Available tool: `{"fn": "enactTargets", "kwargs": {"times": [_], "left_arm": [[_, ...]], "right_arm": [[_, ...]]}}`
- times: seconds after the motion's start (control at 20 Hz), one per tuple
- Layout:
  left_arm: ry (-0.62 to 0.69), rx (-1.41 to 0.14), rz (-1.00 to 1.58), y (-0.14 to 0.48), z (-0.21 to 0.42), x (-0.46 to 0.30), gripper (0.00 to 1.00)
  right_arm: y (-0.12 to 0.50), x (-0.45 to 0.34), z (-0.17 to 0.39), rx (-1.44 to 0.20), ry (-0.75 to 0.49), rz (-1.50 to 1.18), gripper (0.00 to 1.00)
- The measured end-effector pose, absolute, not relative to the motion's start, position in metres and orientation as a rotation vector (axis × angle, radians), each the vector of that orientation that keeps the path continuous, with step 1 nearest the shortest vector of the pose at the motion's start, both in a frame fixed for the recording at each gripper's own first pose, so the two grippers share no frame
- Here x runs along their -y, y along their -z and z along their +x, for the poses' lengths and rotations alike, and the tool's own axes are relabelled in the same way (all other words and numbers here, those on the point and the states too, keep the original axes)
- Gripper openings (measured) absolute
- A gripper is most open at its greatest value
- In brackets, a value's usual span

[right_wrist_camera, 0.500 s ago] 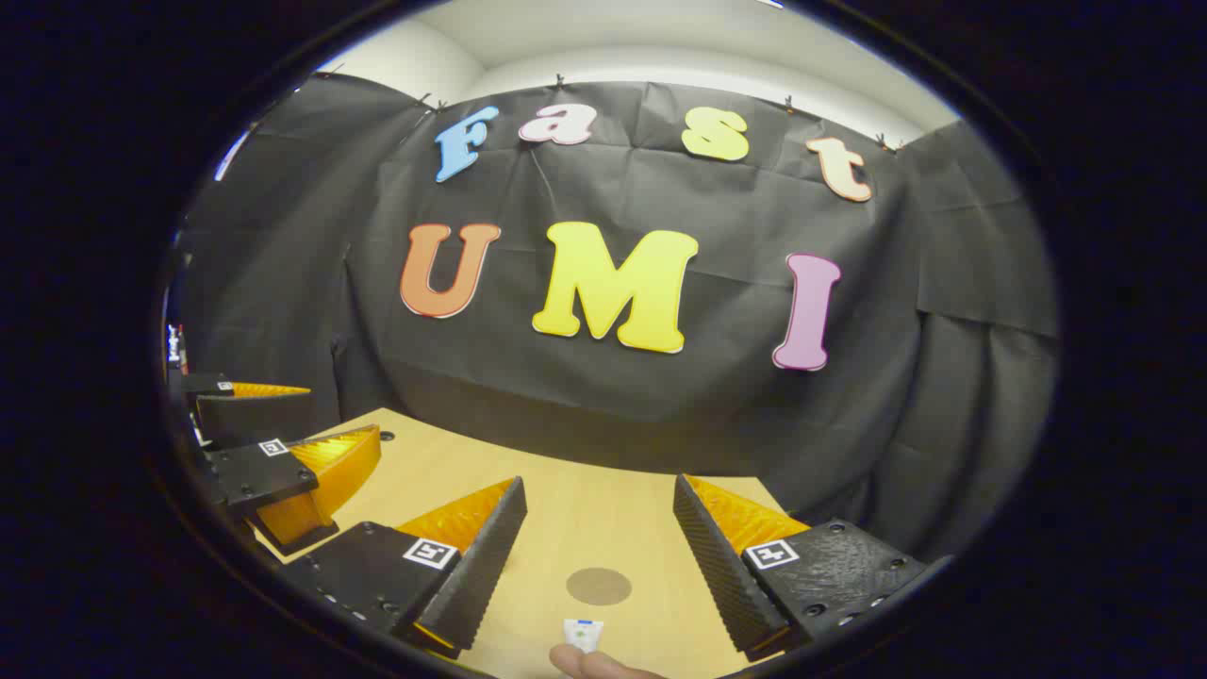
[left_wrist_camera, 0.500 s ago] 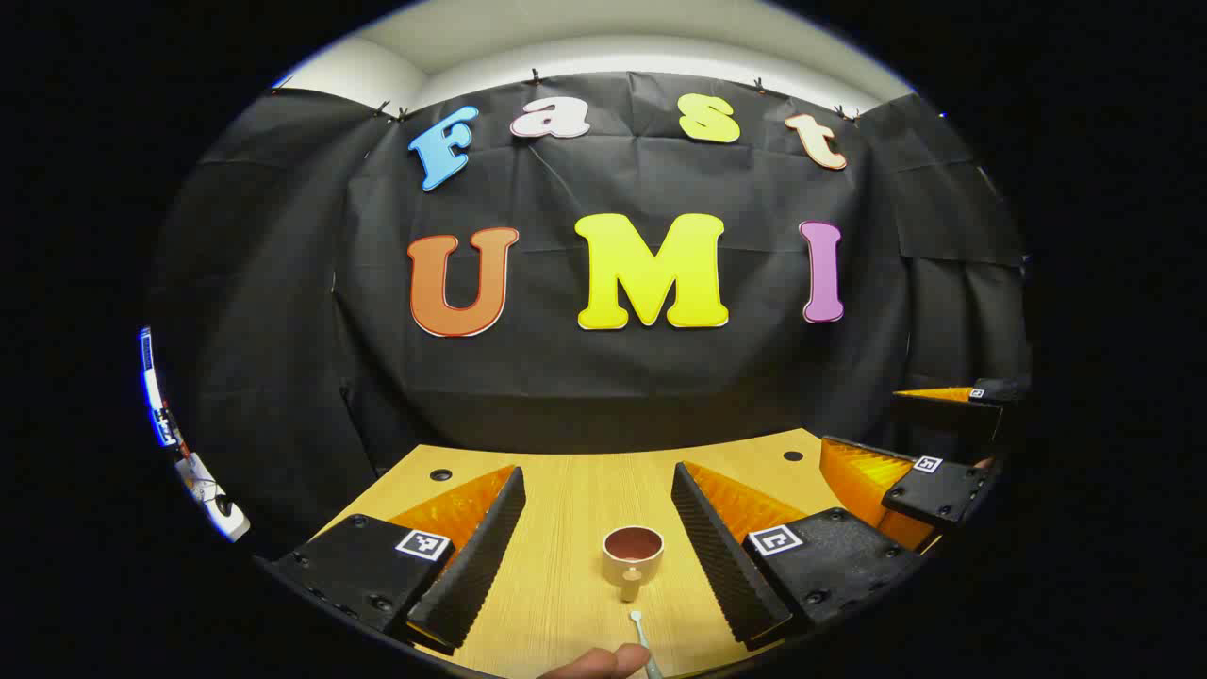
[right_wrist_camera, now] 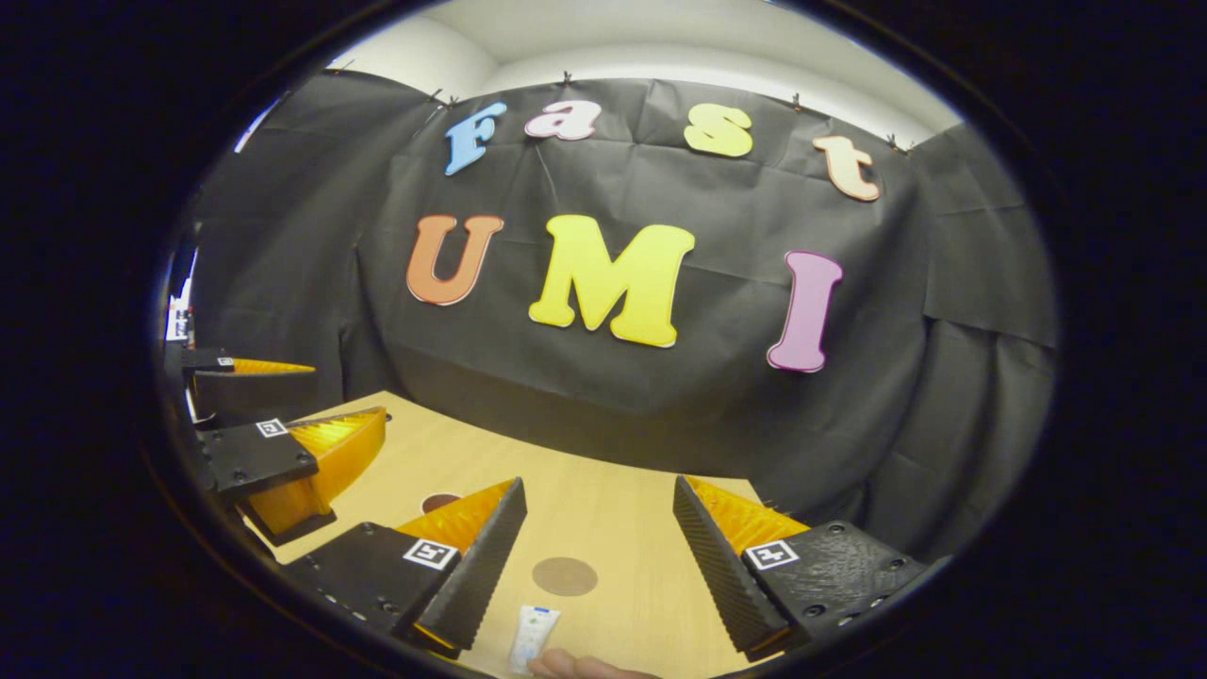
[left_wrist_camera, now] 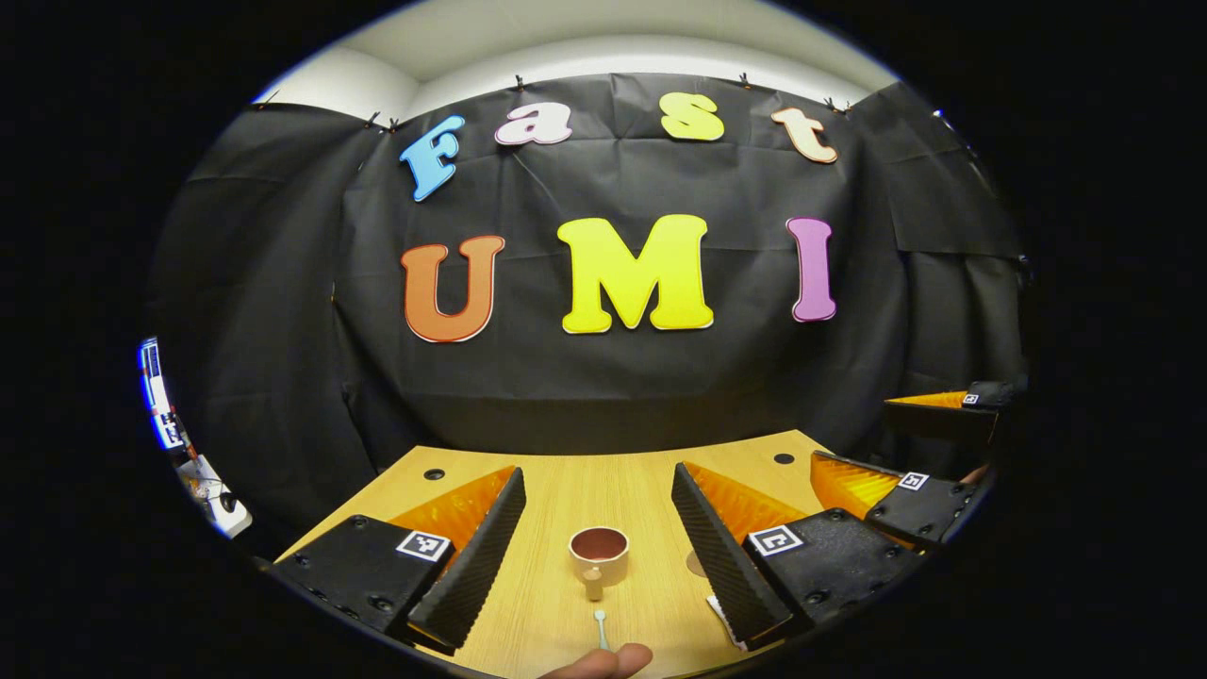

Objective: Put the toothbrush and toothpaste on the desktop into the cup, then pick up the cup and place it on the coaster on the desktop.

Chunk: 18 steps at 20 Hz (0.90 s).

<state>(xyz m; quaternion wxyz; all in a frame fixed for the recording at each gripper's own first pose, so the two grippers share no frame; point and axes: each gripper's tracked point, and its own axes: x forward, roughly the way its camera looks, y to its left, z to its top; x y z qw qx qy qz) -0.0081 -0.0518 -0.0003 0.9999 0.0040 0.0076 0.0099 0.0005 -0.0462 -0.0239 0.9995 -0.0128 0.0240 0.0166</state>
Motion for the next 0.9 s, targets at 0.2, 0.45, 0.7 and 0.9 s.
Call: {"fn": "enactTargets", "kwargs": {"times": [0.2, 0.45, 0.7, 0.9], "left_arm": [[-0.026, -0.032, 0.018, 0.006, -0.014, 0.061, 0.99], [-0.050, -0.056, 0.008, 0.015, -0.011, 0.061, 0.95], [-0.049, -0.079, 0.008, 0.021, -0.004, 0.057, 0.95], [-0.035, -0.102, 0.001, 0.029, 0.003, 0.058, 0.99]], "right_arm": [[0.033, 0.053, -0.002, -0.071, -0.054, -0.023, 0.95], [0.045, 0.056, 0.002, -0.104, -0.067, -0.025, 0.95], [0.053, 0.053, 0.008, -0.130, -0.078, -0.027, 0.95], [0.057, 0.054, 0.014, -0.148, -0.063, -0.034, 0.95]]}}
